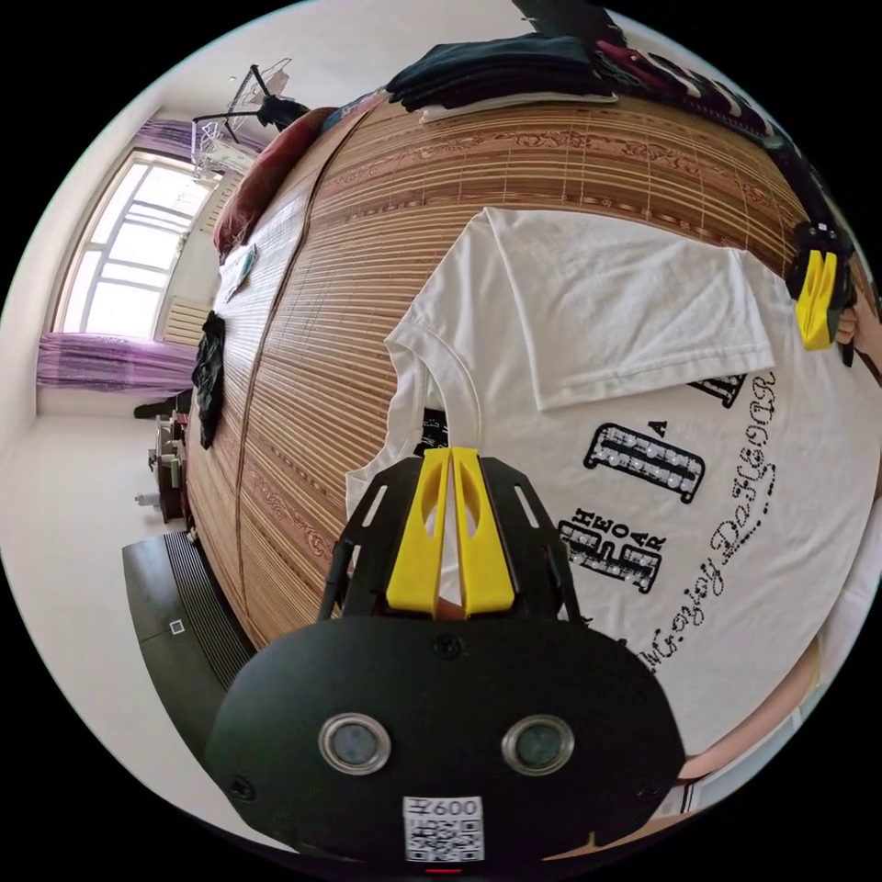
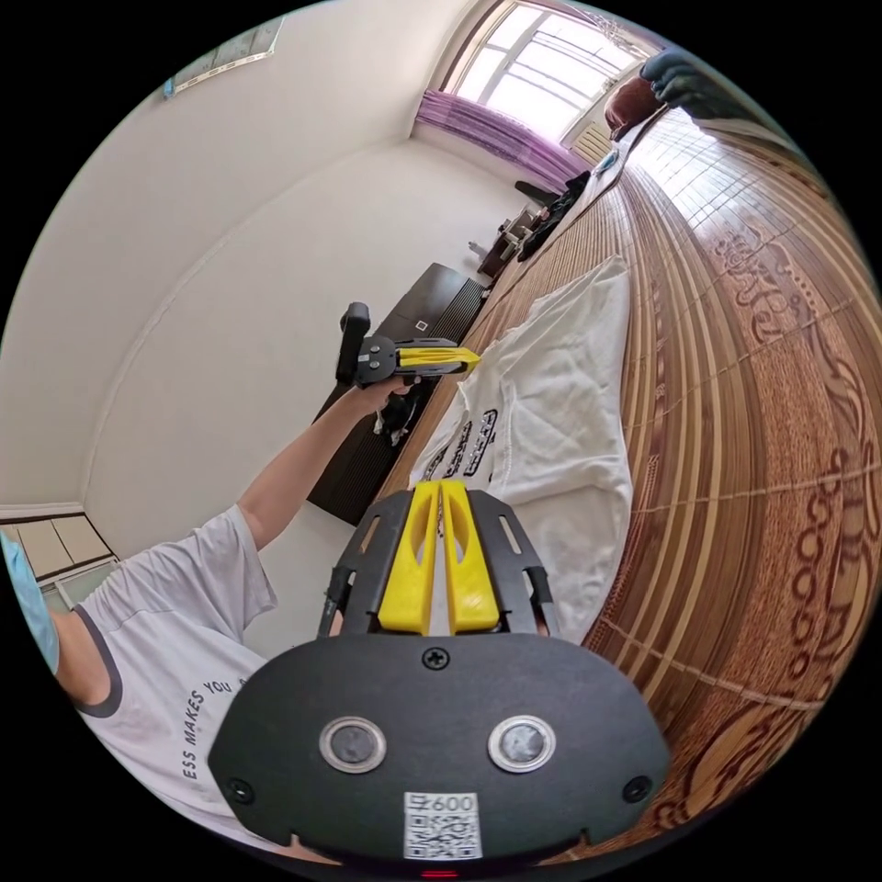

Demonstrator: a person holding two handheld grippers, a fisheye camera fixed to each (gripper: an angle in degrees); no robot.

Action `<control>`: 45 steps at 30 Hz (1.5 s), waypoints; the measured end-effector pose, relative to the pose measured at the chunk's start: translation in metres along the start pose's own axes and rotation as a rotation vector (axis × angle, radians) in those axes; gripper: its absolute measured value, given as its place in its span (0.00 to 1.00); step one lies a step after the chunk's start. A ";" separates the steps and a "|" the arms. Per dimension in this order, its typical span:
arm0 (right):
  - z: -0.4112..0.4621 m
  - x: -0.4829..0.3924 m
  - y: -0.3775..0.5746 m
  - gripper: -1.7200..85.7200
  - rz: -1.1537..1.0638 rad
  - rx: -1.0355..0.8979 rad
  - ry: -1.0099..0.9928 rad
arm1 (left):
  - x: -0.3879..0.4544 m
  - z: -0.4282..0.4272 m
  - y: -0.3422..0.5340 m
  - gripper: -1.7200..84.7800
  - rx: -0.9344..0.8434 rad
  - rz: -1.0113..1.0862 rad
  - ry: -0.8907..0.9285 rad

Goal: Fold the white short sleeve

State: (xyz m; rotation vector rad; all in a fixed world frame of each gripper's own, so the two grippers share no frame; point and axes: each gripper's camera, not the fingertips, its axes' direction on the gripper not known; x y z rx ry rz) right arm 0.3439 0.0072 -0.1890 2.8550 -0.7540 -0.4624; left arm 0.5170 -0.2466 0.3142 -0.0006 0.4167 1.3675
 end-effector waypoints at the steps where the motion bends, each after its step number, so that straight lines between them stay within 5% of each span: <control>1: 0.001 0.001 0.000 0.01 0.001 -0.003 0.002 | 0.004 0.004 0.001 0.03 0.001 0.002 -0.005; 8: 0.002 0.012 0.001 0.01 0.012 -0.005 -0.004 | 0.039 0.065 -0.001 0.03 -0.067 0.012 -0.080; 14: 0.005 0.022 0.003 0.01 0.016 -0.013 -0.001 | 0.025 0.077 0.036 0.03 0.056 -0.276 -0.142; 20: 0.008 0.033 0.007 0.01 0.018 -0.015 0.004 | 0.035 0.100 0.055 0.03 0.037 -0.230 0.060; 27: 0.010 0.048 0.014 0.01 0.028 -0.004 0.001 | 0.054 0.146 0.066 0.03 -0.058 -0.352 -0.125; 29: 0.011 0.054 0.017 0.01 0.033 0.006 0.016 | 0.057 0.140 0.076 0.03 0.033 -0.381 -0.131; 33: 0.017 0.061 0.022 0.01 0.032 -0.007 0.022 | 0.072 0.157 0.076 0.03 0.066 -0.309 0.027; 42: 0.028 0.092 0.035 0.01 0.068 -0.003 0.025 | 0.081 0.203 0.095 0.03 0.002 -0.316 -0.064; 45: 0.035 0.101 0.042 0.01 0.069 -0.014 0.021 | 0.083 0.219 0.106 0.03 0.043 -0.298 0.041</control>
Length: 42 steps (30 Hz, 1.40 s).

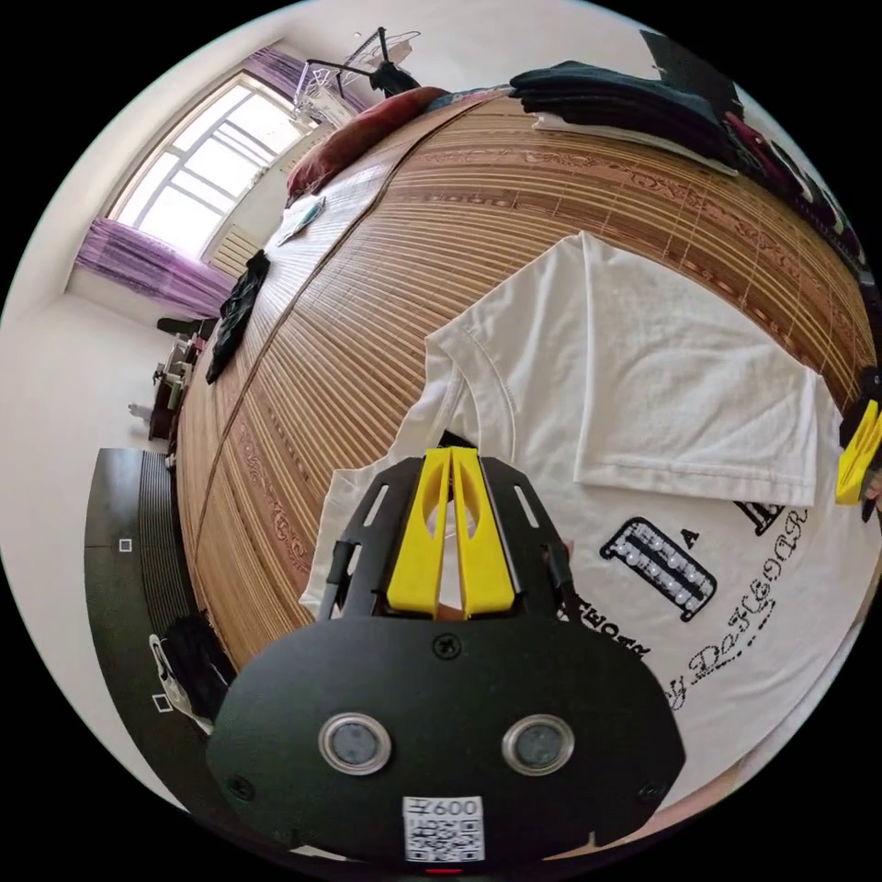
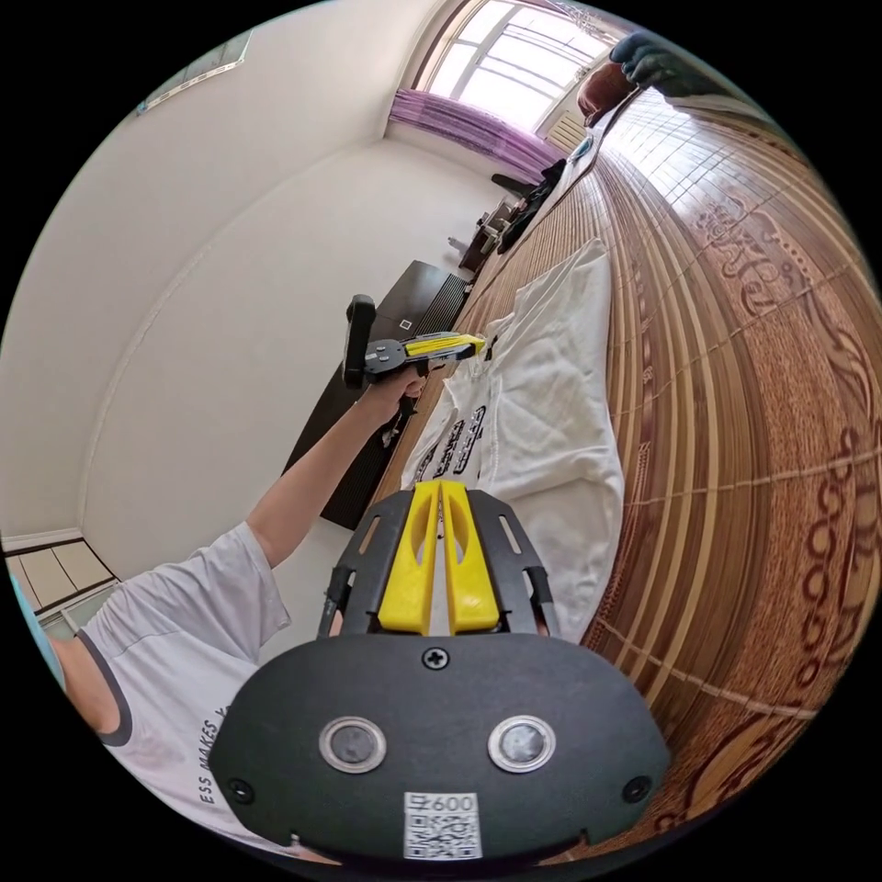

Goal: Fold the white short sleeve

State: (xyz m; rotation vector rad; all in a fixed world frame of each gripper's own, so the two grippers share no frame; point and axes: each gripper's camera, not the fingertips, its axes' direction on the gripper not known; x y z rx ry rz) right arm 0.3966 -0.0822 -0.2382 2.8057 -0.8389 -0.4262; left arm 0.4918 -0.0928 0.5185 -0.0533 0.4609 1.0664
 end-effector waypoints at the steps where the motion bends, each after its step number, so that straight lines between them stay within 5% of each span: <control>1: 0.003 0.004 0.002 0.01 -0.001 -0.009 -0.003 | 0.001 0.007 0.002 0.03 -0.008 0.004 0.019; 5: 0.009 0.016 0.010 0.01 -0.005 -0.008 0.000 | 0.017 0.039 0.028 0.03 -0.016 0.011 -0.123; 10: 0.016 0.021 0.022 0.01 -0.040 -0.002 0.027 | 0.038 -0.052 0.145 0.05 0.364 -0.187 -0.510; 14: 0.026 0.020 0.037 0.01 -0.079 -0.001 -0.014 | 0.083 -0.136 0.296 0.08 0.660 -0.337 -0.608; 17: 0.041 0.002 0.054 0.01 -0.173 -0.067 -0.041 | 0.111 -0.174 0.427 0.11 0.686 -0.402 -0.429; 20: 0.063 -0.029 0.097 0.02 -0.315 -0.169 0.024 | 0.124 -0.177 0.542 0.14 0.534 -0.436 -0.262; 24: 0.082 -0.049 0.151 0.07 -0.346 -0.205 0.069 | 0.103 -0.177 0.674 0.19 0.451 -0.701 -0.098; 28: 0.041 -0.086 0.270 0.14 -0.376 0.115 0.019 | 0.074 -0.160 0.770 0.19 0.553 -0.895 0.101; 39: -0.029 -0.090 0.353 0.18 -0.138 0.091 0.481 | -0.052 0.012 0.833 0.18 0.223 -0.808 0.821; 42: -0.020 -0.076 0.357 0.18 -0.098 0.086 0.544 | -0.064 0.037 0.844 0.13 0.197 -0.763 0.723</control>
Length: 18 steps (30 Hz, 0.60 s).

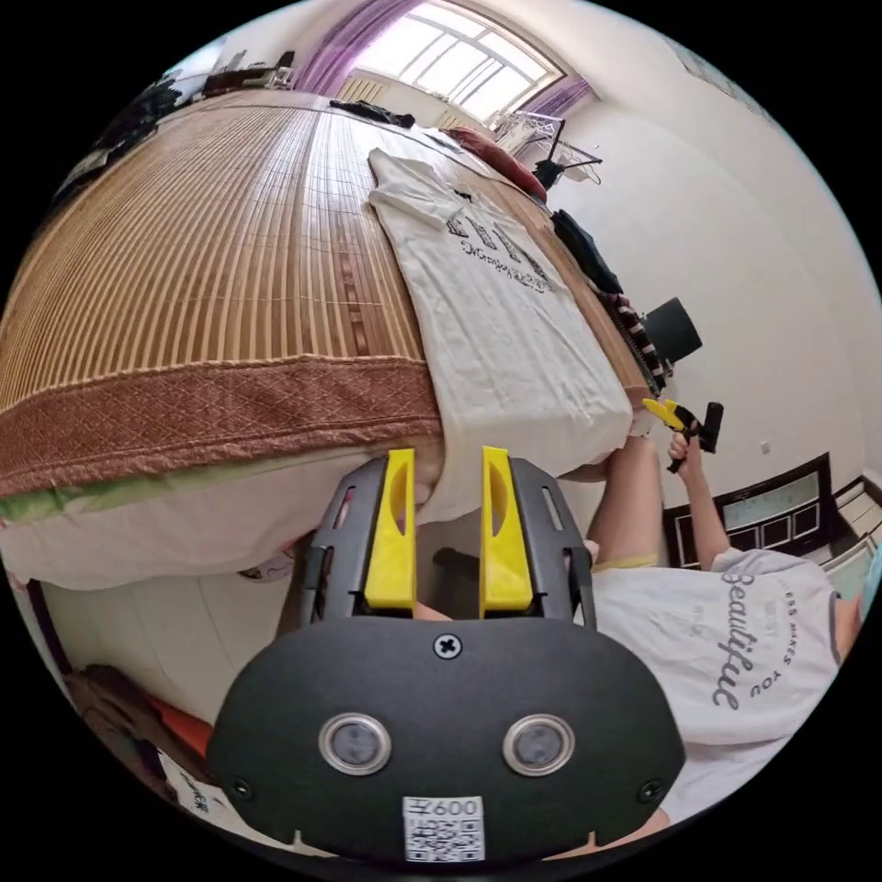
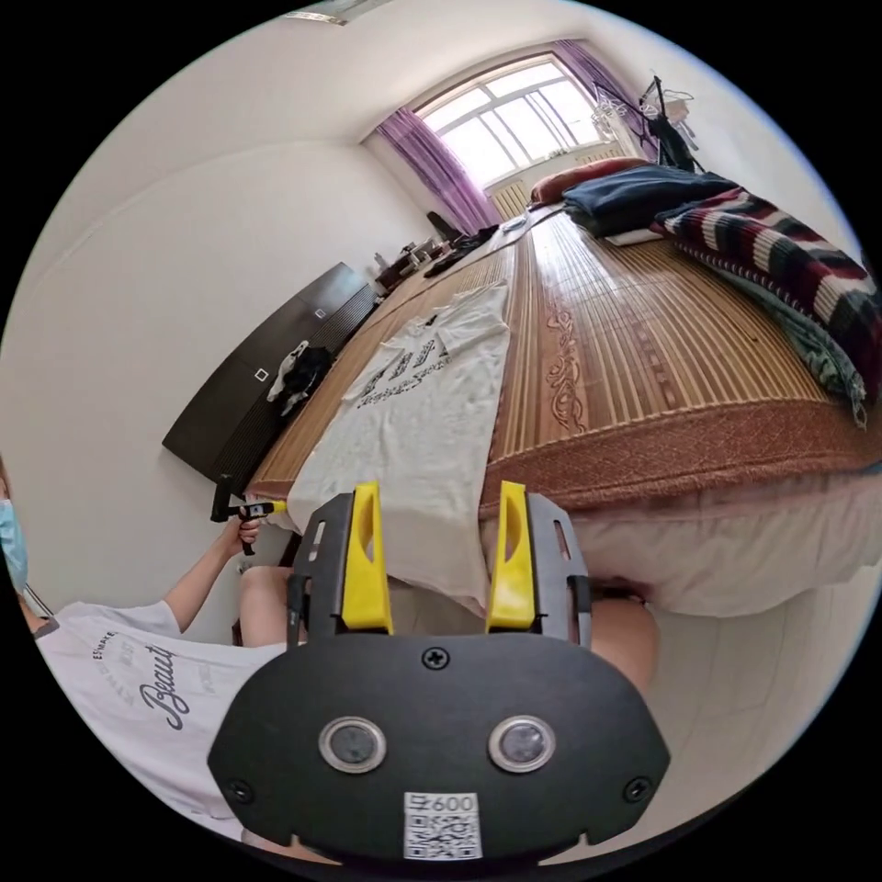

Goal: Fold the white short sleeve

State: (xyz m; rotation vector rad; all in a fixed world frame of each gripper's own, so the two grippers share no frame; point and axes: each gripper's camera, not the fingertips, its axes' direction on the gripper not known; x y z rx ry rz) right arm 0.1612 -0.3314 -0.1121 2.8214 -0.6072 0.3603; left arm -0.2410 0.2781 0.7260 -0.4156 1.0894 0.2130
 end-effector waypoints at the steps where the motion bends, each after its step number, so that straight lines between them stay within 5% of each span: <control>1: 0.012 0.002 0.001 0.18 0.004 -0.033 0.015 | -0.004 0.000 0.000 0.13 0.008 0.017 -0.006; 6: 0.057 0.016 0.008 0.15 0.035 -0.129 -0.058 | -0.060 -0.009 0.004 0.12 0.071 -0.026 0.205; 18: 0.115 0.046 0.025 0.12 0.013 -0.283 -0.067 | -0.087 0.010 -0.004 0.10 -0.031 0.161 0.079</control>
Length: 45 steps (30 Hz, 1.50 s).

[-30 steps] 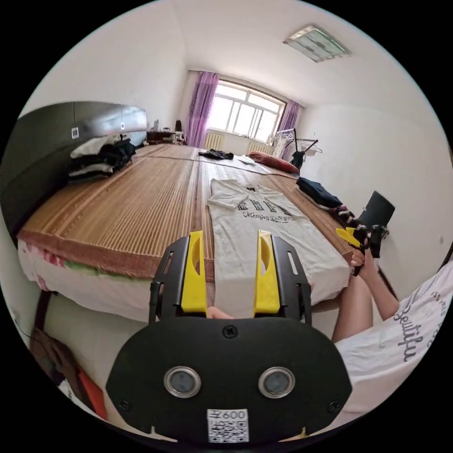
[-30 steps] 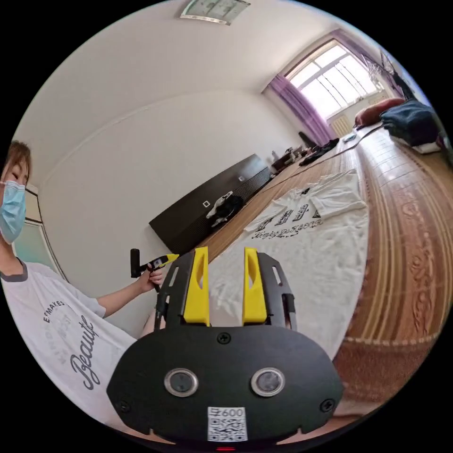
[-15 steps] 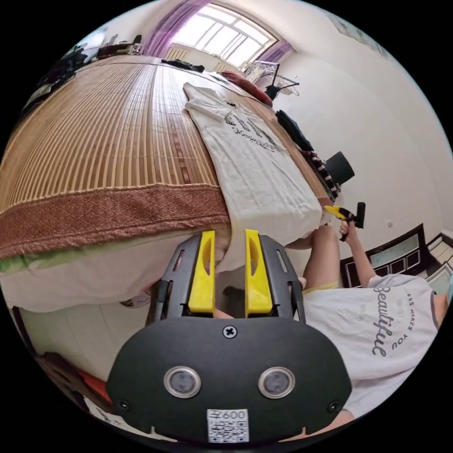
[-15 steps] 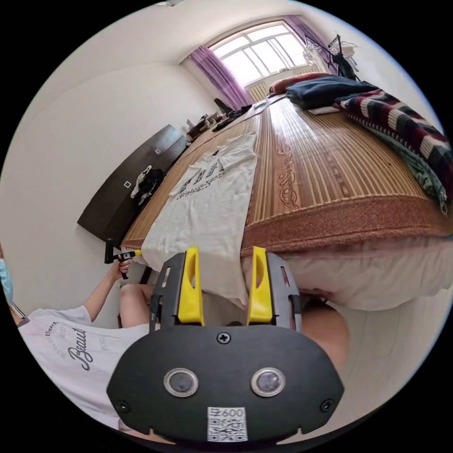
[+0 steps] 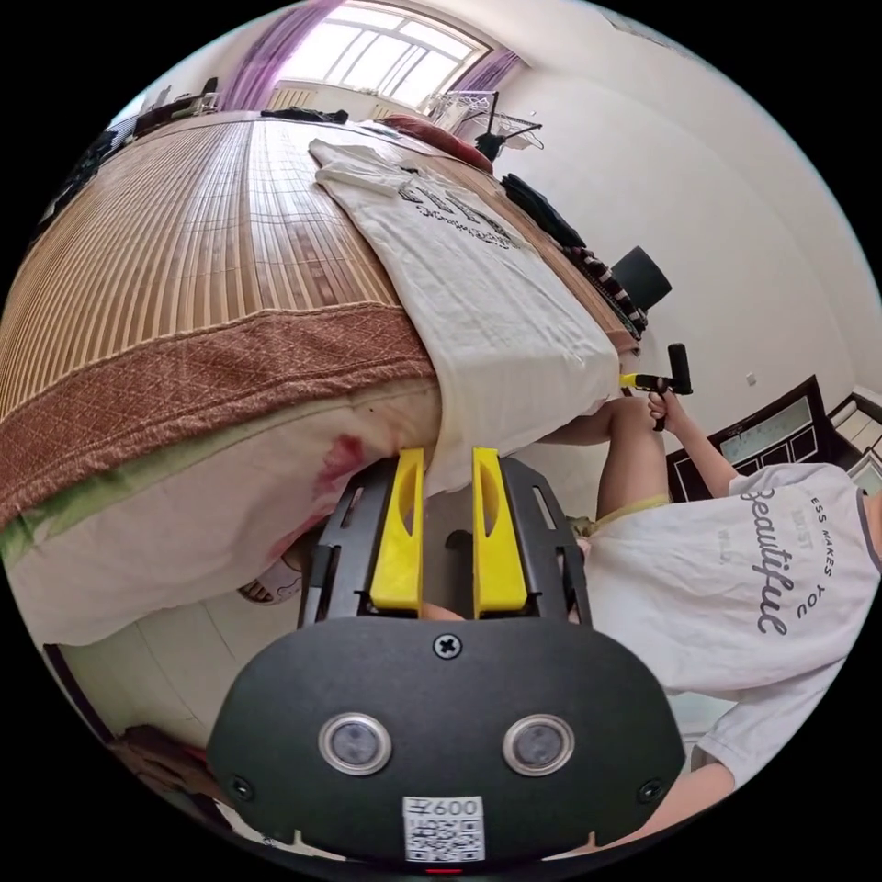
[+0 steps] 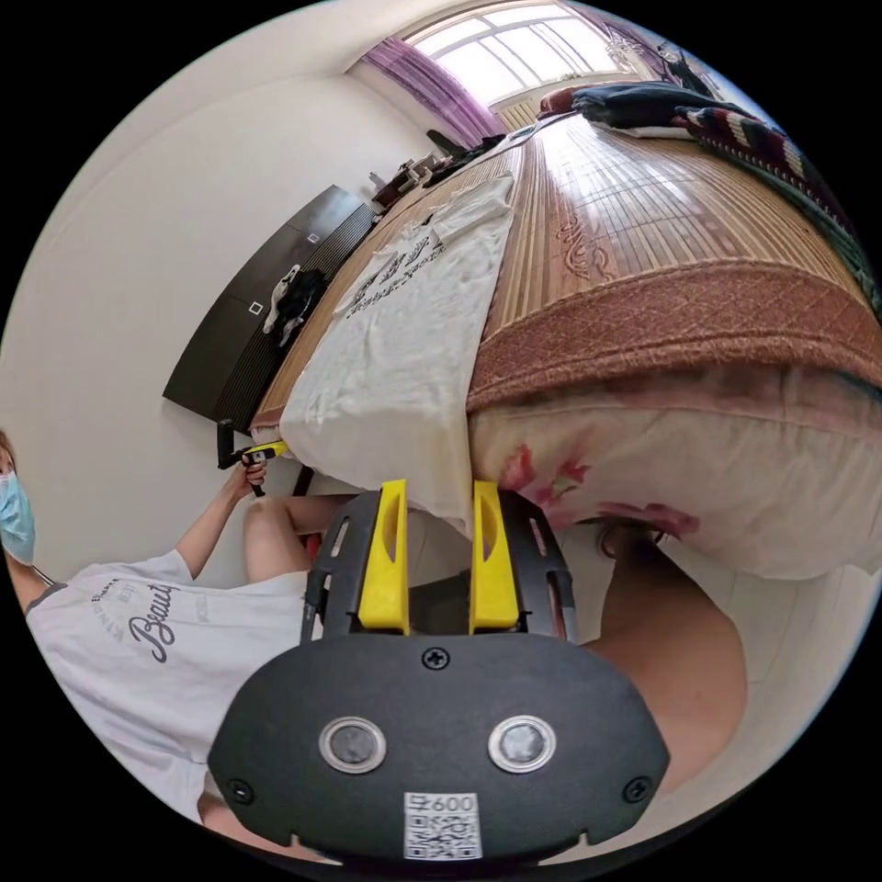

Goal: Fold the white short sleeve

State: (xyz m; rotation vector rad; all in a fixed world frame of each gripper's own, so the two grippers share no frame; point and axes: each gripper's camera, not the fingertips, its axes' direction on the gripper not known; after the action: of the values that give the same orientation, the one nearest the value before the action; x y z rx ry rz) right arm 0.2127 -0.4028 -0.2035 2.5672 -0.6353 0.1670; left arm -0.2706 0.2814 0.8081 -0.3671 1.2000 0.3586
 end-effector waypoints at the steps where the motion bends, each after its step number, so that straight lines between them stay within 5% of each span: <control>1: 0.007 0.006 -0.001 0.12 0.005 -0.026 -0.013 | -0.002 0.001 0.000 0.10 0.004 -0.001 -0.002; 13: 0.057 0.051 0.014 0.07 -0.012 -0.086 0.018 | -0.022 0.025 0.007 0.05 -0.041 -0.017 -0.128; 39: 0.024 0.158 0.070 0.08 -0.075 -0.019 -0.211 | -0.074 -0.040 0.086 0.03 0.097 -0.013 0.133; 45: 0.013 0.142 0.092 0.02 -0.326 -0.070 -0.129 | -0.090 -0.058 0.116 0.03 0.173 -0.043 0.197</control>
State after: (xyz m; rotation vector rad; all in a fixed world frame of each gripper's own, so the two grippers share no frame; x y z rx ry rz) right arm 0.2953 -0.5380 -0.1428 2.5845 -0.2548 -0.1291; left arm -0.4003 0.3510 0.8646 -0.2822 1.4025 0.1818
